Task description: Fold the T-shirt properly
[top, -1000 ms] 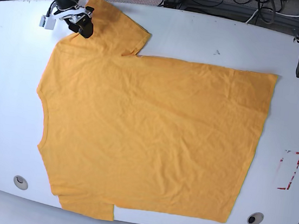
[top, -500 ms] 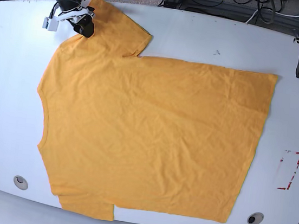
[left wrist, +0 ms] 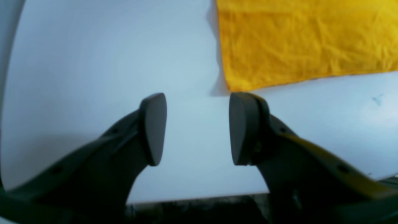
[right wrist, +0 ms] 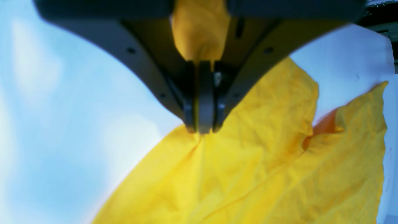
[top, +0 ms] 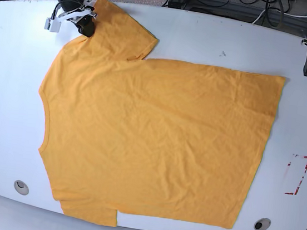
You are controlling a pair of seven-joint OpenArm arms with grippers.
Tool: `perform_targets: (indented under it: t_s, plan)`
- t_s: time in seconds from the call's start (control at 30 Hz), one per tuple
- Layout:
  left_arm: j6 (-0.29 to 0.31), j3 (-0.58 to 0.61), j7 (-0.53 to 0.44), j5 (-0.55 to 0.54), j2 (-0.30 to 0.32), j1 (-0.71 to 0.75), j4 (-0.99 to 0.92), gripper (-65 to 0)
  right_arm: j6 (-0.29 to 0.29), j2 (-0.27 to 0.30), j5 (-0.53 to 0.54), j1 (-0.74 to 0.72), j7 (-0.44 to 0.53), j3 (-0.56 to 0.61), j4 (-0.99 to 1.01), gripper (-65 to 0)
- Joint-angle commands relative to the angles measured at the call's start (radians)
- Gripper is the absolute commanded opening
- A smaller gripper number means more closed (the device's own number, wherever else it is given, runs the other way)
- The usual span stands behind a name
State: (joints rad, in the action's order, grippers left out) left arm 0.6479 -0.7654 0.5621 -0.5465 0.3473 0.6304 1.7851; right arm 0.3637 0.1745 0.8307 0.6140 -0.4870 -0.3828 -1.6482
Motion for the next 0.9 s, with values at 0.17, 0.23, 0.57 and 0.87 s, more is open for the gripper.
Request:
perform_targets:
  t_s: [0.17,0.23,0.57,0.87]
  plan:
    - [-0.008,-0.023,0.058,0.026,0.010,-0.050,-0.053,-36.8,-0.011,0.004,-0.026,0.018,-0.035,0.000,-0.007,-63.6]
    - [-0.003,-0.037,0.094,0.028,0.011,-0.071,-0.066,-36.7,-0.012,0.004,-0.026,0.019,-0.037,-0.002,-0.010,-63.6]
    - [0.046,-0.125,0.146,-0.002,0.015,-0.124,-0.126,-35.3,-0.009,0.004,-0.023,0.018,-0.043,-0.003,-0.014,-63.5]
    - [0.050,-0.179,0.168,-0.032,0.034,-0.151,-0.182,-35.1,-0.008,0.004,-0.026,0.013,-0.041,-0.007,-0.013,-63.6]
